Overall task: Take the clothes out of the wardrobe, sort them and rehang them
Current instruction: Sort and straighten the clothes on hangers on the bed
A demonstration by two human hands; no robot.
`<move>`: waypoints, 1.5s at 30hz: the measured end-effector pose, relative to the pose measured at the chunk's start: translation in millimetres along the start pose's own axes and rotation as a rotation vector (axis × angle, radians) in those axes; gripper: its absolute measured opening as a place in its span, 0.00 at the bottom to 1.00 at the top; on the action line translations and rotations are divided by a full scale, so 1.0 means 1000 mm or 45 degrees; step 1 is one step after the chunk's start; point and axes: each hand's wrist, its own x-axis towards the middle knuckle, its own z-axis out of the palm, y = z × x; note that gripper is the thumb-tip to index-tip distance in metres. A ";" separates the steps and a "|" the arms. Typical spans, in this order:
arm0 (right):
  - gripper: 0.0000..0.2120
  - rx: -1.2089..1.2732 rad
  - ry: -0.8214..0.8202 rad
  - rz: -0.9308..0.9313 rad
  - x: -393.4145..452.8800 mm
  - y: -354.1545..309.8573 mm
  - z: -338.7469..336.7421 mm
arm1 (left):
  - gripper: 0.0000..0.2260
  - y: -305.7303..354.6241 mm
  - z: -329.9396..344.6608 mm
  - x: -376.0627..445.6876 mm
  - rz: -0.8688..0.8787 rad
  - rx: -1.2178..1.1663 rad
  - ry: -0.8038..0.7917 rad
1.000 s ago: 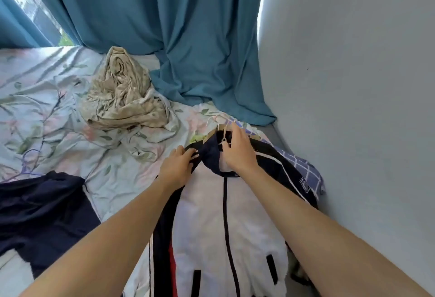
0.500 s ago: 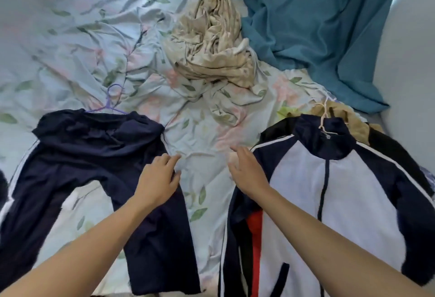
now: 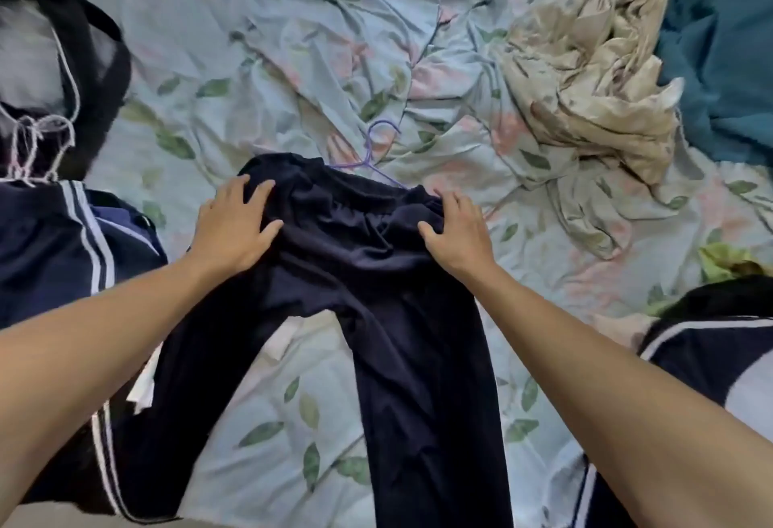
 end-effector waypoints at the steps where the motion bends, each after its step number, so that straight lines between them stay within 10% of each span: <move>1: 0.32 0.008 -0.028 0.007 0.013 -0.002 0.001 | 0.31 -0.003 -0.004 0.016 -0.004 -0.021 0.003; 12: 0.21 0.126 0.003 0.125 -0.021 -0.016 0.011 | 0.32 0.029 -0.022 0.067 0.296 -0.260 -0.139; 20: 0.22 0.002 0.049 0.066 -0.104 -0.039 -0.058 | 0.12 0.046 -0.092 0.005 0.396 -0.325 -0.294; 29: 0.19 0.060 0.045 -0.090 -0.260 -0.088 -0.218 | 0.12 0.106 -0.239 -0.185 0.346 -0.482 -0.257; 45: 0.09 0.060 0.011 -0.905 -0.554 -0.181 -0.358 | 0.12 0.158 -0.448 -0.605 -0.189 -0.507 0.445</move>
